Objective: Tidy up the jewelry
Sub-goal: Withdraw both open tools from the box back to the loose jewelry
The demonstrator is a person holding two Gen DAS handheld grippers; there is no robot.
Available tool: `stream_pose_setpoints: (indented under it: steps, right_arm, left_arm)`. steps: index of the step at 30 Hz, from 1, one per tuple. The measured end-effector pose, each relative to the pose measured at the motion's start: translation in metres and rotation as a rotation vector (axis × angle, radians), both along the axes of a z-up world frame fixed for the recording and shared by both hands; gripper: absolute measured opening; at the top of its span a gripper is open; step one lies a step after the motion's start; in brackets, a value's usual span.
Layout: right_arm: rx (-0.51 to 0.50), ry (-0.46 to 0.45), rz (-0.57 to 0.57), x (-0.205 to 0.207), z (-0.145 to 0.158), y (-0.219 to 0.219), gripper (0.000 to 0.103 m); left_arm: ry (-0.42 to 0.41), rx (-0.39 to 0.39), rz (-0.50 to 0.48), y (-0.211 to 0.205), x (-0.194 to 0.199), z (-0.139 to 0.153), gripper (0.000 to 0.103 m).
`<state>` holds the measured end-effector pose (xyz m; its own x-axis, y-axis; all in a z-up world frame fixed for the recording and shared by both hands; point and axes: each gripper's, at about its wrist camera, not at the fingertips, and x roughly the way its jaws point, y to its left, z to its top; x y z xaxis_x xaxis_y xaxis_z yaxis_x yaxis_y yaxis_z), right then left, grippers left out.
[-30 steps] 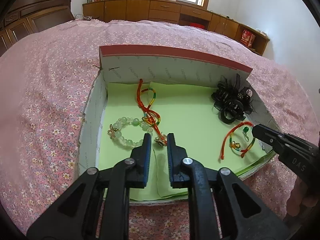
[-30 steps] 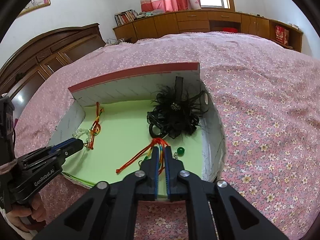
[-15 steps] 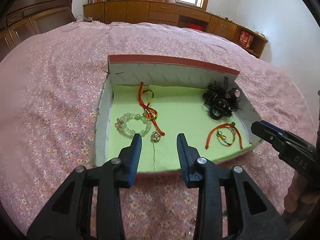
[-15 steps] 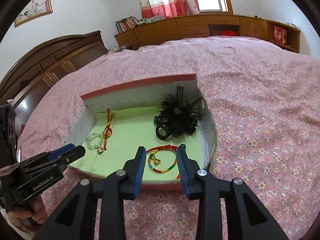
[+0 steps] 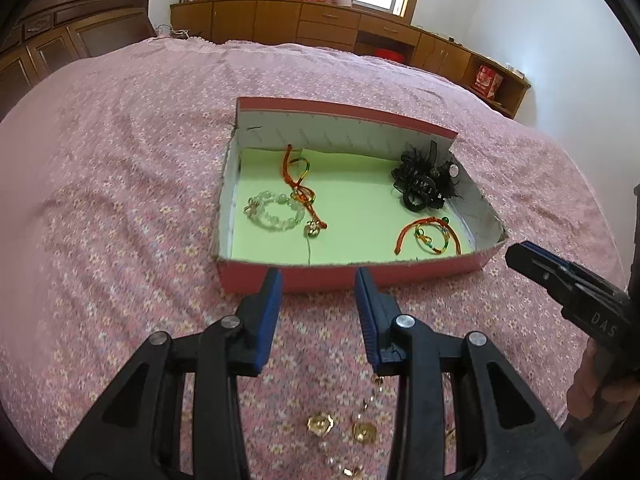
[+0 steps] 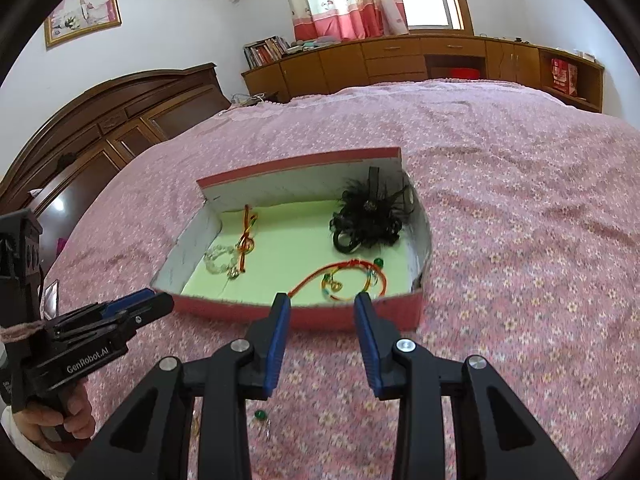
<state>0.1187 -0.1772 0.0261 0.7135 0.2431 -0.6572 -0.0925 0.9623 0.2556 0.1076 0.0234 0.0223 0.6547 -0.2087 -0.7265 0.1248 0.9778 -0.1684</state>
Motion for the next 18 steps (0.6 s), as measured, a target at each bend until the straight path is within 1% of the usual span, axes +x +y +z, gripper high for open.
stream_pose_setpoints:
  steps: [8,18]
  right_arm:
    - [-0.002,0.017,0.005,-0.019,-0.003,0.001,0.036]
    - [-0.003,0.041,0.015,-0.037,-0.009,0.006,0.036]
  left_arm:
    - [0.014,-0.002,0.004,0.005,-0.018,0.001,0.029]
    - [0.058,-0.01,0.004,0.011,-0.036,-0.012,0.029]
